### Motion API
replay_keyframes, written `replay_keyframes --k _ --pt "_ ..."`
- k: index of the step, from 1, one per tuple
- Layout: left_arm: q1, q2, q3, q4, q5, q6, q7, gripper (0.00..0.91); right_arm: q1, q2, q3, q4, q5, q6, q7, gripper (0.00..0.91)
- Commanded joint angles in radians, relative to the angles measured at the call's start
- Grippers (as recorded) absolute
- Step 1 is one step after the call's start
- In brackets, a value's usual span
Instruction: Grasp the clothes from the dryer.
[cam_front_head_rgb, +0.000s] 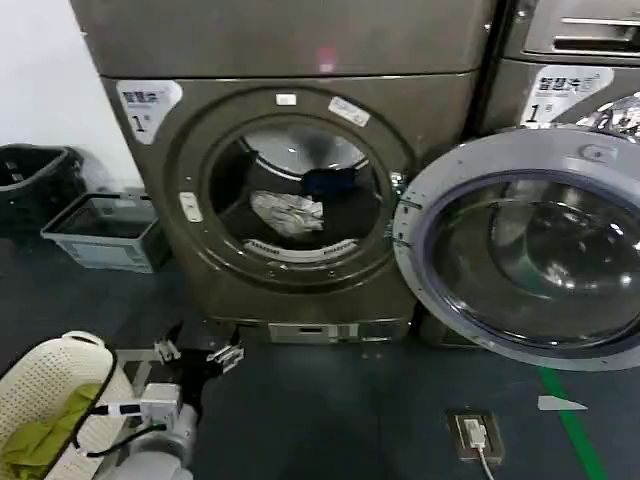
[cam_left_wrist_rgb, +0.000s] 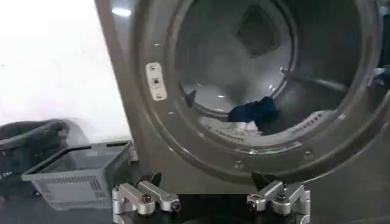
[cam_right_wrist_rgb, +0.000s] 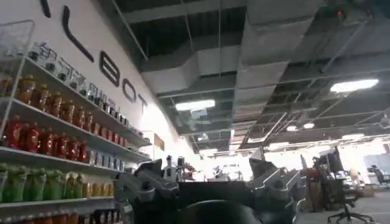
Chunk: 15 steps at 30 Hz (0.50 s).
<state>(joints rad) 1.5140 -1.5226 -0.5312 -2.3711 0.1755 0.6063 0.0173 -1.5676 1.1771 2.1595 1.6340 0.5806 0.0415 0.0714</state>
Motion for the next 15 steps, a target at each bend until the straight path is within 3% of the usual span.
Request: replay_keyframes --k 1,15 --pt "0.0 0.002 0.006 0.0 -0.001 0.025 -0.004 0.907 0.0 0.0 0.0 0.0 0.0 0.0 0.0 0.907" --pt "-0.005 0.003 0.012 -0.005 -0.001 0.035 0.001 0.907 0.004 -0.004 -0.009 -0.002 -0.001 0.0 -0.001 0.907"
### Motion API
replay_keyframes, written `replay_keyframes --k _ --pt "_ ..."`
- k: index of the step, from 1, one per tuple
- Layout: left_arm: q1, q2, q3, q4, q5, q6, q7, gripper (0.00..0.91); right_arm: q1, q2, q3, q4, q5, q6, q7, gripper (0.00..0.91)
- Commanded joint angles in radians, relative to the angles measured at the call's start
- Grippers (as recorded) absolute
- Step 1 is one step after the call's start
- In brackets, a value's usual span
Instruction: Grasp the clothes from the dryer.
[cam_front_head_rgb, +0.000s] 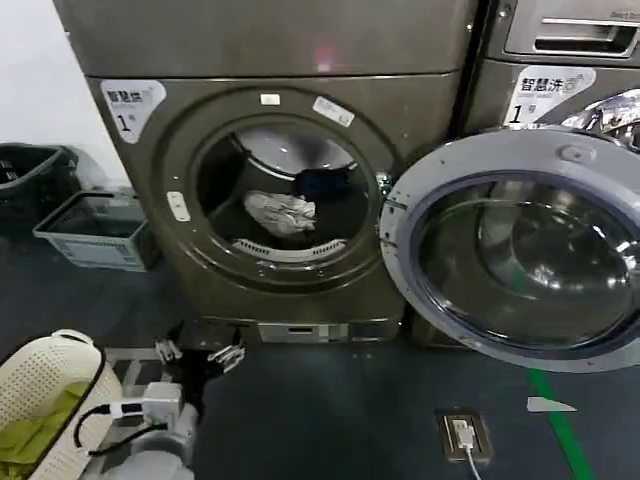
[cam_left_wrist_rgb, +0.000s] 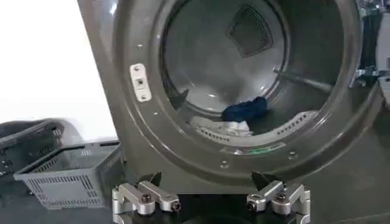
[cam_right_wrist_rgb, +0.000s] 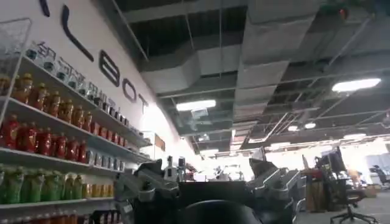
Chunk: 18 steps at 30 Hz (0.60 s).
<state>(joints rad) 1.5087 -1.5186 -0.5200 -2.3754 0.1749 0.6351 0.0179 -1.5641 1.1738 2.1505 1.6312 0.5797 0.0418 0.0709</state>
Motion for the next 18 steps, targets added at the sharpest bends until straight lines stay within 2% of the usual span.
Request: replay_keyframes --k 1,18 --pt "0.0 -0.001 0.001 -0.001 0.0 0.006 0.001 0.907 0.001 0.0 0.0 0.001 -0.001 0.0 0.0 0.907" --pt "0.0 -0.003 -0.001 -0.016 -0.001 0.035 -0.004 0.907 0.002 0.005 0.008 -0.002 0.011 0.028 0.001 0.907"
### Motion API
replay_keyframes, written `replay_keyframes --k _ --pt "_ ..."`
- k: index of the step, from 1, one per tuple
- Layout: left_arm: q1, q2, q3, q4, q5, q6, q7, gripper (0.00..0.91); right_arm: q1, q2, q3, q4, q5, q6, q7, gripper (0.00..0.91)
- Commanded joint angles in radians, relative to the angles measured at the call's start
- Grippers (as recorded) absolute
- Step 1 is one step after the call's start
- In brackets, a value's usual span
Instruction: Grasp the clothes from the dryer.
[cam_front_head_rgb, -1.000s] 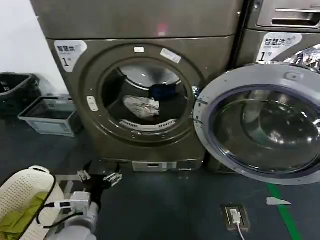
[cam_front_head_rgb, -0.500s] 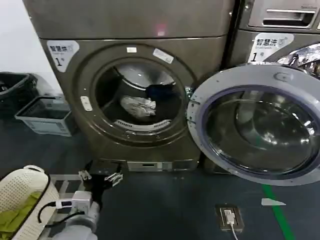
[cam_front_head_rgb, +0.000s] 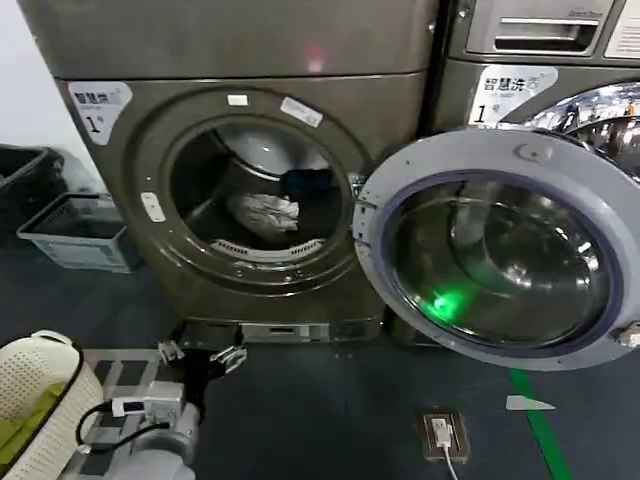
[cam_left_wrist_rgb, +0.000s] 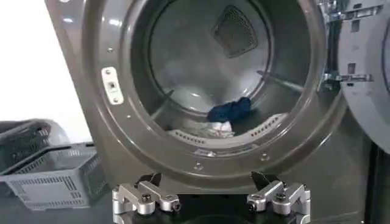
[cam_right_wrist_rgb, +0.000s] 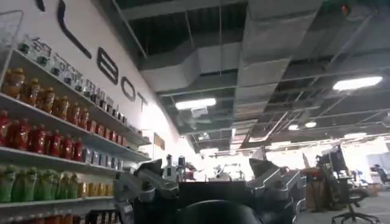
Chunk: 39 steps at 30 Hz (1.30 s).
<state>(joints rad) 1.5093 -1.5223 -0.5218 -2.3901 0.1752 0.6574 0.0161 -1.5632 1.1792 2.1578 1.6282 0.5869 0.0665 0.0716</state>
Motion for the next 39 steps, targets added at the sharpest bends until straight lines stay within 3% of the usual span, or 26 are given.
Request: replay_keyframes --k 1,39 --pt "-0.002 0.001 0.001 -0.001 -0.001 0.017 -0.004 0.907 0.001 0.0 0.0 0.002 0.004 0.004 0.0 0.907" --pt "-0.012 0.007 -0.001 -0.013 0.005 0.057 0.008 0.907 -0.011 -0.007 0.013 -0.013 0.006 -0.004 -0.001 0.907"
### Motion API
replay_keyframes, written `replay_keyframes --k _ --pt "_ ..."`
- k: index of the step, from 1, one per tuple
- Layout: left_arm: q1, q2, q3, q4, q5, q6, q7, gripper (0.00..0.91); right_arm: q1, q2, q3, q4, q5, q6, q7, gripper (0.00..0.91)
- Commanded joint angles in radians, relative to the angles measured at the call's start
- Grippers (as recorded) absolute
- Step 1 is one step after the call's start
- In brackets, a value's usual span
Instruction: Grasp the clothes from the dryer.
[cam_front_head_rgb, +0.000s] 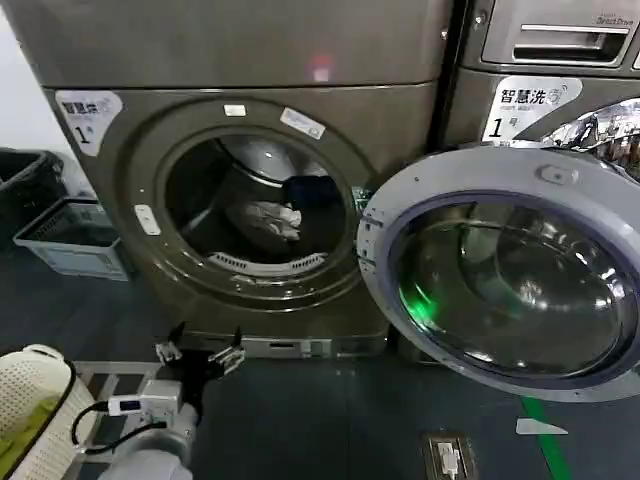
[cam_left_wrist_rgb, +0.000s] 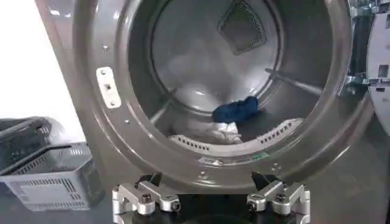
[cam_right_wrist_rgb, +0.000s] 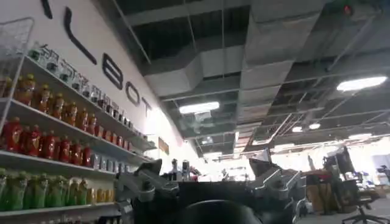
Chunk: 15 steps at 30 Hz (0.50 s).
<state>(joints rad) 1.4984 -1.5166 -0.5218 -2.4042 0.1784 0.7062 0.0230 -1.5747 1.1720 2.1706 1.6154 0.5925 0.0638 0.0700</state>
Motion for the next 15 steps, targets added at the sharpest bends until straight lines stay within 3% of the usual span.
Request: replay_keyframes --k 1,15 --pt "-0.002 0.001 -0.001 0.002 0.003 0.008 0.001 0.907 0.001 0.0 -0.001 0.0 0.0 -0.001 0.0 0.907" --pt "-0.01 -0.002 -0.005 0.011 0.002 0.011 -0.001 0.907 -0.003 -0.002 0.009 -0.003 0.0 0.0 -0.002 0.907"
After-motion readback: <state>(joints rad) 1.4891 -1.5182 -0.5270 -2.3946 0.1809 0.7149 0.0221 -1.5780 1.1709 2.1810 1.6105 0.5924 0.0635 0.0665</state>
